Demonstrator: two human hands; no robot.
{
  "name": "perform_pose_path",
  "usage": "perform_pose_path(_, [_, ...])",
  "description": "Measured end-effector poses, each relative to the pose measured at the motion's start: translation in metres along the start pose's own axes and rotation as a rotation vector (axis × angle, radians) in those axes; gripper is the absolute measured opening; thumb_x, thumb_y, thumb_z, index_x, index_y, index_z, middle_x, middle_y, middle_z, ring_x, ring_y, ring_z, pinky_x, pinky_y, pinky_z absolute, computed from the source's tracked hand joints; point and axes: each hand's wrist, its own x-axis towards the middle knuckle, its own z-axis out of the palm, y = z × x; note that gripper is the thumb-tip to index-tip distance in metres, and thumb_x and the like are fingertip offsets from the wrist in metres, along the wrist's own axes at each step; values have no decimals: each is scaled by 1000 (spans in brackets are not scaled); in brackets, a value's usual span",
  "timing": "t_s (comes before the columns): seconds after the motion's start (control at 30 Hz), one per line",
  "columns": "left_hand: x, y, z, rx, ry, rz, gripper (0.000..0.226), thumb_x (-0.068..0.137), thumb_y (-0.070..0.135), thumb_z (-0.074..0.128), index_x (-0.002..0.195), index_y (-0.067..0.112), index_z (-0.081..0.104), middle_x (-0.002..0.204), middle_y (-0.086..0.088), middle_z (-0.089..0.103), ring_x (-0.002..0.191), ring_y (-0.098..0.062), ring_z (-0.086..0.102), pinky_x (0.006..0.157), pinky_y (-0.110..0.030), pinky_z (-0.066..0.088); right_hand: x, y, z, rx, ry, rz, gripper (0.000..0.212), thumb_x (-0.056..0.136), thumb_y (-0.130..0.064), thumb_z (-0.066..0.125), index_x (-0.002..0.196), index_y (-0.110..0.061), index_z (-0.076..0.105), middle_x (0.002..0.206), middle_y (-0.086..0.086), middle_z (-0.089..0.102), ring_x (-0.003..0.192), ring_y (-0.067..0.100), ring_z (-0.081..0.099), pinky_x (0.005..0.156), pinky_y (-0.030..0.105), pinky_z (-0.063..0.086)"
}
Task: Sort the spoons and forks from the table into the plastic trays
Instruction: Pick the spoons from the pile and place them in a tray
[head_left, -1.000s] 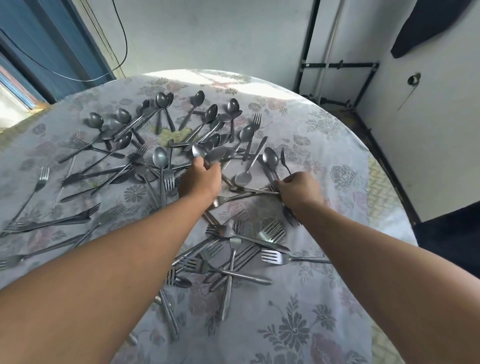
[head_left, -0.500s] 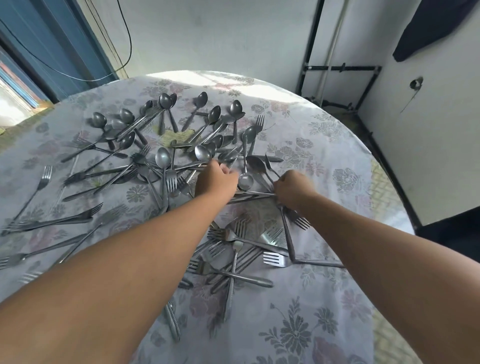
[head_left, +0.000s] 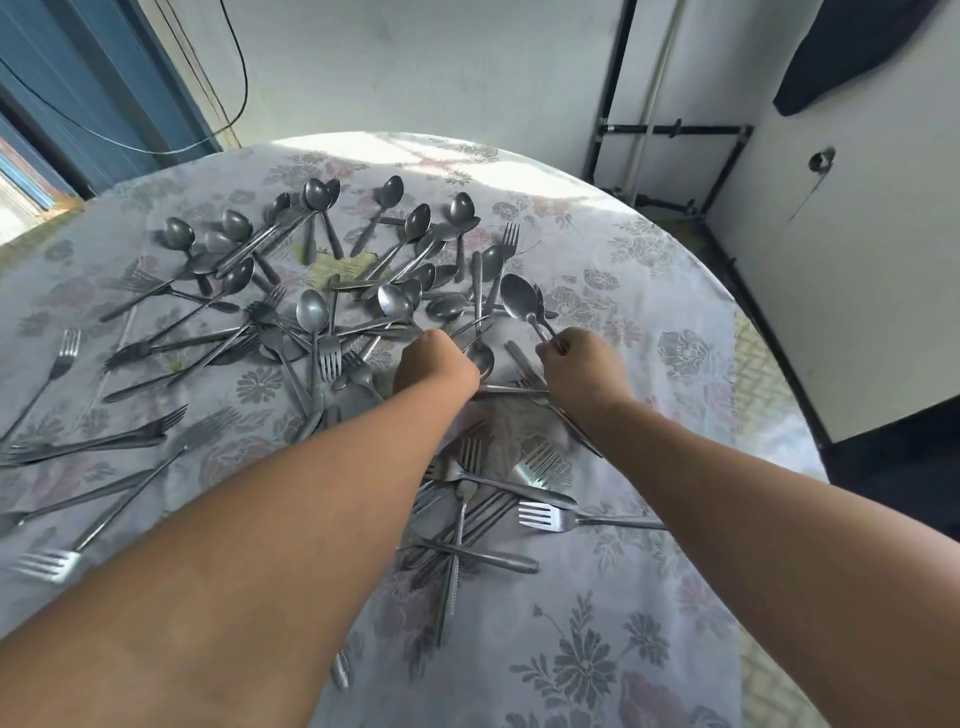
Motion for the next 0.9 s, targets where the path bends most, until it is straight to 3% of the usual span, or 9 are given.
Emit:
perform_pose_path(0.07, [-1, 0, 0, -8, 25, 12, 28, 90, 26, 78, 107, 10, 64, 113, -6, 69, 94, -27, 64, 67, -34, 42, -3, -6, -1, -10, 56, -24, 20, 99, -37, 57, 97, -20, 66, 87, 3, 67, 85, 30, 62, 67, 32, 40])
perform_pose_path(0.13, [-6, -1, -1, -3, 23, 58, 37, 87, 44, 78, 101, 16, 58, 103, -2, 65, 88, -26, 59, 66, -33, 41, -7, -13, -3, -27, 86, -70, 17, 99, -37, 56, 102, -24, 68, 87, 1, 64, 84, 29, 60, 68, 32, 39])
perform_pose_path(0.2, [-9, -3, 1, 25, 27, 80, 49, 81, 56, 80, 100, 17, 57, 96, 0, 61, 84, -24, 57, 62, -32, 38, -10, -21, -4, -55, 93, -111, 14, 99, -36, 56, 96, -26, 65, 86, 0, 62, 83, 28, 57, 67, 32, 37])
perform_pose_path(0.3, [-7, -1, 4, 34, 13, 54, 39, 86, 36, 82, 111, 13, 64, 111, -5, 69, 97, -28, 65, 69, -33, 45, -11, -27, -3, -94, 99, -147, 19, 98, -37, 59, 85, -24, 57, 83, 0, 62, 81, 29, 57, 66, 33, 36])
perform_pose_path(0.37, [-5, 1, 0, 0, -31, 0, 39, 88, 22, 79, 122, 8, 64, 123, -10, 68, 110, -29, 66, 77, -33, 51, -12, -30, 0, -87, 88, -161, 20, 96, -39, 61, 84, -23, 59, 83, 0, 65, 82, 28, 60, 67, 35, 44])
perform_pose_path(0.47, [0, -3, -3, -134, -52, -51, 34, 95, 14, 66, 127, 7, 61, 126, -11, 67, 113, -30, 65, 84, -34, 53, -13, -32, 3, -59, 62, -160, 18, 94, -40, 63, 91, -23, 67, 83, -1, 69, 81, 27, 64, 72, 38, 55])
perform_pose_path(0.63, [-5, -18, -22, -448, 162, -117, 19, 99, 14, 55, 116, 11, 60, 117, -4, 68, 106, -28, 65, 88, -38, 53, -22, -35, 9, 13, 39, -142, 19, 98, -39, 60, 94, -20, 63, 76, -4, 62, 78, 25, 62, 62, 33, 42])
perform_pose_path(0.77, [-12, -39, -55, -514, 341, -75, 15, 101, 20, 52, 109, 13, 62, 103, -2, 67, 91, -25, 62, 78, -35, 50, -39, -46, 15, 91, 47, -133, 23, 98, -40, 58, 107, -19, 59, 86, 1, 66, 80, 28, 63, 70, 39, 52])
perform_pose_path(0.9, [-26, -77, -89, -465, 384, 3, 13, 98, 25, 54, 93, 14, 59, 87, -2, 61, 67, -17, 52, 55, -31, 31, -65, -71, 18, 125, 91, -152, 24, 97, -26, 58, 120, -18, 57, 87, -1, 65, 71, 19, 59, 63, 33, 43])
